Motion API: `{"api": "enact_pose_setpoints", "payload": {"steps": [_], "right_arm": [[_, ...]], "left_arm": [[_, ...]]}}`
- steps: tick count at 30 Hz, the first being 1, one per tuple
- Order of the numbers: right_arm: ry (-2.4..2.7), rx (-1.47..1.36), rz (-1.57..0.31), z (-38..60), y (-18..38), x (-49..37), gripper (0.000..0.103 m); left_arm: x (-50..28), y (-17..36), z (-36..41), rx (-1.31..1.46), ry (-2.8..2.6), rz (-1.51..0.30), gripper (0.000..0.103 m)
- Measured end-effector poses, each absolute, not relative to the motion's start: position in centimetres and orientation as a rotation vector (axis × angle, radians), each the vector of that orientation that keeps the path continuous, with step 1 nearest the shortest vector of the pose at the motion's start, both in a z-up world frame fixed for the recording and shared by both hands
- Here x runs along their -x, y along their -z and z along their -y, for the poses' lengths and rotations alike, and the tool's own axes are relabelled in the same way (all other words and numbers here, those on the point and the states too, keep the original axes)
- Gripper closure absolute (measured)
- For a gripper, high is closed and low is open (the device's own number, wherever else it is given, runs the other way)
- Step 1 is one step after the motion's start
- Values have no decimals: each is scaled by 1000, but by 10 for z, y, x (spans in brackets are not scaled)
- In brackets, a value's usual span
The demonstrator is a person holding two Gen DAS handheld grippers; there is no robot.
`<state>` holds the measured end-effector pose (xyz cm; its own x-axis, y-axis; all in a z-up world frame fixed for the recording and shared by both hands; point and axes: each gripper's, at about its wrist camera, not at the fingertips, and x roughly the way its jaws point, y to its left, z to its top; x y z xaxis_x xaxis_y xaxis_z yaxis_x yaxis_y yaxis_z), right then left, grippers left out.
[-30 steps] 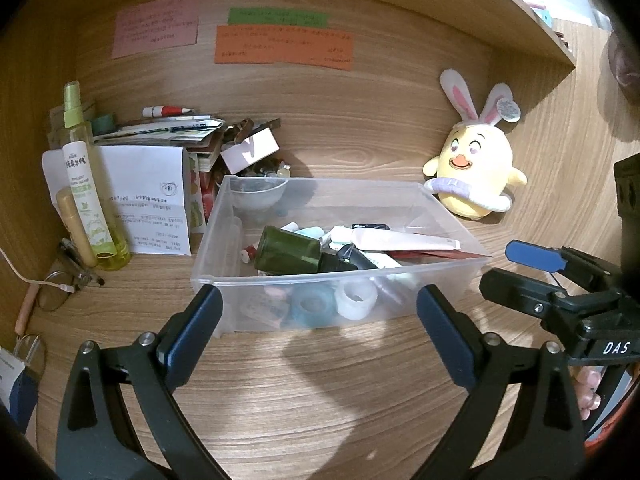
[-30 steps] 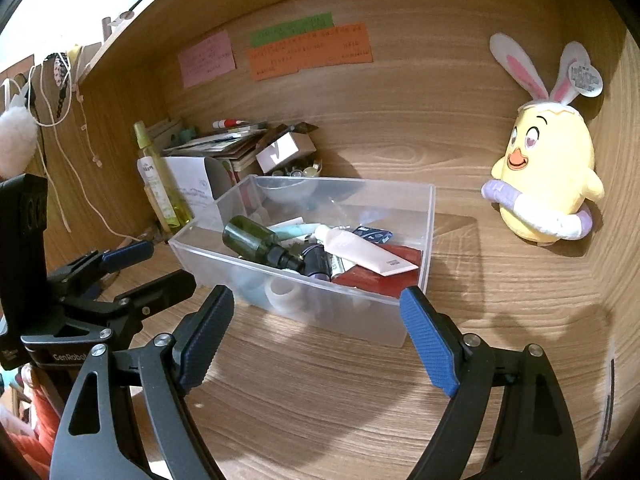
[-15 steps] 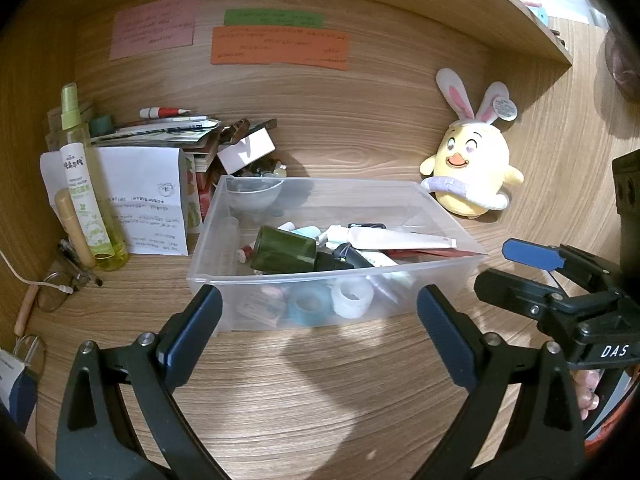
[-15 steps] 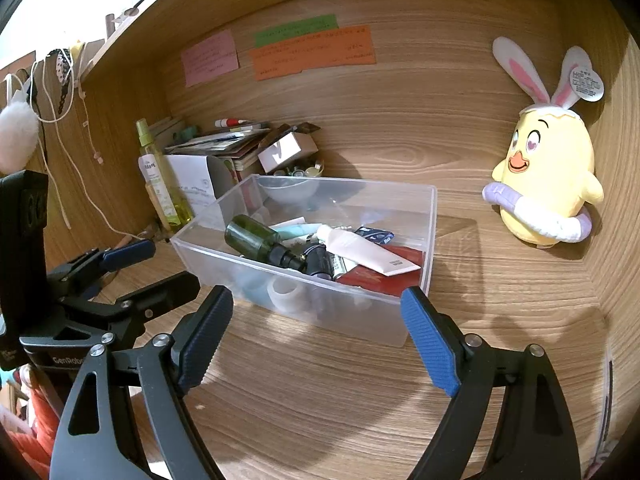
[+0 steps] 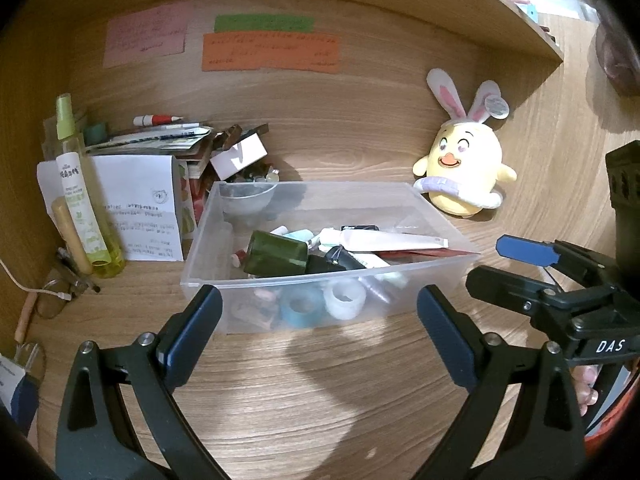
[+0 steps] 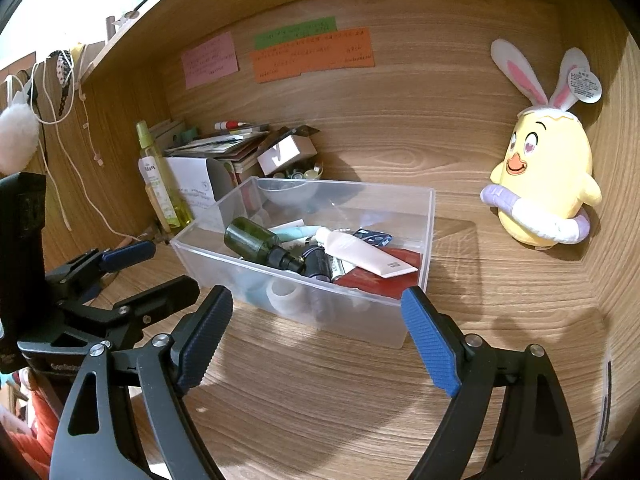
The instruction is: Organize objects
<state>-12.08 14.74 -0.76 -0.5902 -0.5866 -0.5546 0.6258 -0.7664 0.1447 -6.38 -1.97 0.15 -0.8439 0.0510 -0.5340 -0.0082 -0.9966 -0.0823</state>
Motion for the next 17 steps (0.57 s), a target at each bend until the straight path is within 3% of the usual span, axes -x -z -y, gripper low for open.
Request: {"api": "enact_pose_setpoints", "payload": {"steps": [17], "right_arm": [[2322,-792,-83,-147,9,123,18]], "left_arm": [[66,1,22,887,-2954,152,4]]}}
